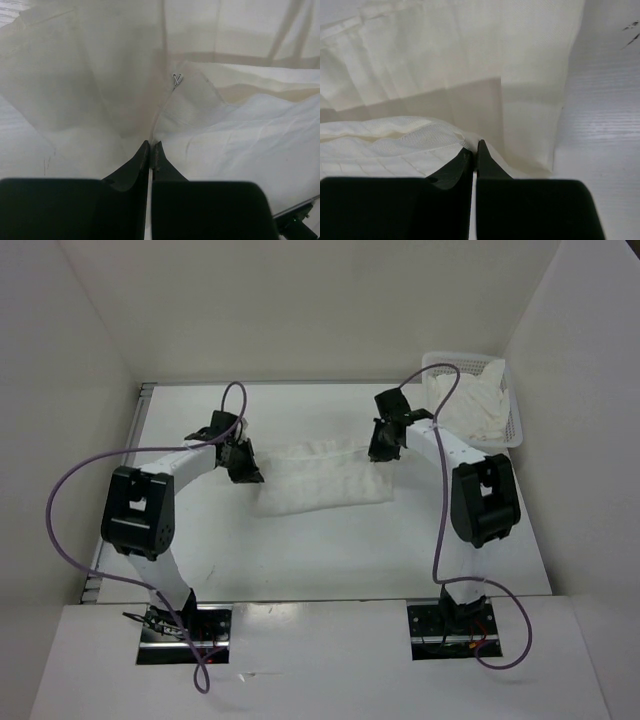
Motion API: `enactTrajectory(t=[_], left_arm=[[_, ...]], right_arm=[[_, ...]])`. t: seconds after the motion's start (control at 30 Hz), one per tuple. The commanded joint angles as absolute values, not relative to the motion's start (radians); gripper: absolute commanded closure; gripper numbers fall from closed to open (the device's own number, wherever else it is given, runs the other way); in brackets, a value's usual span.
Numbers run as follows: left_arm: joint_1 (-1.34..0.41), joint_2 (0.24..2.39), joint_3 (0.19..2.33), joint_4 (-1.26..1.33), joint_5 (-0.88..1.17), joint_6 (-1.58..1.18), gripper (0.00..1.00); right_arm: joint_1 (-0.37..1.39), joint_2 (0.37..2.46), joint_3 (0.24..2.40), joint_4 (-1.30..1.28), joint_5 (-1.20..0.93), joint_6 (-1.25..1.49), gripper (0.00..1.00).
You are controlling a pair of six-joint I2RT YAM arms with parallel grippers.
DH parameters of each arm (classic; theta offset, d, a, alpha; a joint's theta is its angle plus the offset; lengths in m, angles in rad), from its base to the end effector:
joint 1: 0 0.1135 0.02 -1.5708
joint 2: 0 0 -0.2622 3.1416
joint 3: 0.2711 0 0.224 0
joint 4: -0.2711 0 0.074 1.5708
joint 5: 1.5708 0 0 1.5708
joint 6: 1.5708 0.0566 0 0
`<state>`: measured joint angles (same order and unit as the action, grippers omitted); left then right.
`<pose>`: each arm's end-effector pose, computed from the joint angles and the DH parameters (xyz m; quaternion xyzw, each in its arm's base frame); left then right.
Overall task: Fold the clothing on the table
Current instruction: Fold the skirt
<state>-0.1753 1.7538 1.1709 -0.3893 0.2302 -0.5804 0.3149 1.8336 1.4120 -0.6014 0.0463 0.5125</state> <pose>0.3460 -0.0744 0.1959 -0.1578 0.9366 -0.2101 0.2318 0.3598 0.1144 0.2217 0.1012 0.9572 0.0883 0.2566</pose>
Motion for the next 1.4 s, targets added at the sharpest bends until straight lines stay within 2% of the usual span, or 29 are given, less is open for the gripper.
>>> enactTrajectory(t=[0.0,0.07,0.1,0.13,0.17,0.2,0.23,0.27,0.3,0.37,0.4,0.47,0.6,0.73,0.77,0.9,1.03,1.2,1.37], left_arm=[[-0.158,1.827,1.204,-0.399,0.123,-0.601,1.0],[-0.158,1.851,1.216,-0.399,0.109,-0.612,1.0],[-0.158,1.862,1.216,-0.399,0.1,-0.612,1.0],[-0.158,1.862,1.216,-0.388,0.1,-0.626,0.98],[-0.158,1.846,1.207,-0.388,0.086,-0.626,0.93],[-0.158,1.832,1.207,-0.388,0.074,-0.626,0.88],[-0.158,1.794,1.207,-0.377,0.031,-0.635,0.7],[-0.158,1.773,1.207,-0.377,0.005,-0.635,0.67],[-0.149,1.749,1.207,-0.386,-0.023,-0.635,0.64],[-0.149,1.671,1.207,-0.387,-0.089,-0.635,0.48],[-0.149,1.646,1.207,-0.397,-0.101,-0.635,0.46],[-0.149,1.579,1.22,-0.406,-0.11,-0.626,0.4],[-0.149,1.505,1.22,-0.416,-0.029,-0.626,0.39],[-0.185,1.444,1.186,-0.339,0.124,-0.626,0.39],[-0.186,1.443,1.174,-0.322,0.218,-0.626,0.39],[-0.216,1.482,1.164,-0.25,0.333,-0.646,0.4],[-0.238,1.534,1.164,-0.229,0.344,-0.655,0.4],[-0.238,1.621,1.164,-0.219,0.362,-0.655,0.4],[-0.238,1.634,1.154,-0.23,0.362,-0.646,0.41]], right_arm=[[0.295,1.887,1.505,-0.56,0.143,0.506,1.0],[0.295,1.908,1.525,-0.549,0.161,0.506,1.0],[0.295,1.917,1.535,-0.549,0.176,0.506,0.93],[0.295,1.917,1.536,-0.539,0.187,0.506,0.8],[0.295,1.917,1.546,-0.525,0.187,0.506,0.72],[0.295,1.905,1.546,-0.514,0.199,0.494,0.71],[0.295,1.905,1.555,-0.514,0.215,0.483,0.71],[0.295,1.887,1.555,-0.5,0.228,0.483,0.65],[0.295,1.867,1.568,-0.491,0.254,0.473,0.64],[0.295,1.845,1.577,-0.491,0.267,0.459,0.64],[0.295,1.836,1.595,-0.506,0.267,0.448,0.64],[0.295,1.812,1.607,-0.532,0.253,0.436,0.56],[0.285,1.782,1.542,-0.575,0.195,0.426,0.4],[0.238,1.694,1.349,-0.534,0.067,0.437,0.34],[0.227,1.684,1.323,-0.534,0.043,0.437,0.32],[0.189,1.674,1.233,-0.514,-0.046,0.424,0.31],[0.164,1.698,1.209,-0.505,-0.139,0.377,0.31],[0.143,1.805,1.19,-0.479,-0.357,0.345,0.3],[0.133,1.85,1.181,-0.466,-0.388,0.325,0.3]])
